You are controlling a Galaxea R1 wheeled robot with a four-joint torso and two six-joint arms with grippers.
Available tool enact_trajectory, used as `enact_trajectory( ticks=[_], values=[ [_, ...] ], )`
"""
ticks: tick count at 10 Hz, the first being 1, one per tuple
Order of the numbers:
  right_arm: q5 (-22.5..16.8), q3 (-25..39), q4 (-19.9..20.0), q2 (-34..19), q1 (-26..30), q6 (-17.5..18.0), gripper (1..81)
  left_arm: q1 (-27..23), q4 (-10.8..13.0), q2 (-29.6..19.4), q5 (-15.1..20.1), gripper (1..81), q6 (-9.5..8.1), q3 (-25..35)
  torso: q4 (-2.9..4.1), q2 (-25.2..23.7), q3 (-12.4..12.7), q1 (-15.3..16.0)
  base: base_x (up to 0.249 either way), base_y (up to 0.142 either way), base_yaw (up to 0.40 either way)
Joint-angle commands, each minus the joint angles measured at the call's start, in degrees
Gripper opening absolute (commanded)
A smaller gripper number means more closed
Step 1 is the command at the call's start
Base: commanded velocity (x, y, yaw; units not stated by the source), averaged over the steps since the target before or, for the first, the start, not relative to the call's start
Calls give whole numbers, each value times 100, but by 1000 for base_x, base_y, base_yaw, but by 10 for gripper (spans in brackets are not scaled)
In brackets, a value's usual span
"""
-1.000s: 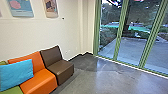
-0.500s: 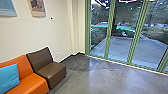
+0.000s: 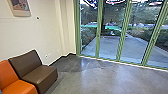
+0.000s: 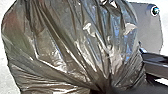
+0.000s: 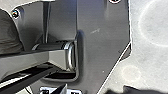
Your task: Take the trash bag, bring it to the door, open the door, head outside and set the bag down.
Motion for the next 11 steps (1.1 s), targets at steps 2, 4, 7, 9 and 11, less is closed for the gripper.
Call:
enact_trajectory(
  ticks=[2,4,7,9,11],
  values=[
    [-368,-11,-11,20,221,-14,811,-329,3,-40,447,10,31,-14,0,0,0,0,0,0,-276],
    [-368,-11,-11,20,212,-14,811,-329,3,-31,447,10,31,-14,0,0,0,0,0,0,-277],
    [-368,-11,-11,29,212,-14,811,-329,3,-40,447,10,31,-14,0,0,0,0,0,0,-276],
    [-368,-11,-20,37,212,-23,811,-329,3,-58,447,10,31,-14,0,0,0,0,0,0,-276],
    [-368,-11,-29,37,212,-23,811,-321,3,-40,447,10,31,-14,0,0,0,0,0,0,-277]
  ],
)
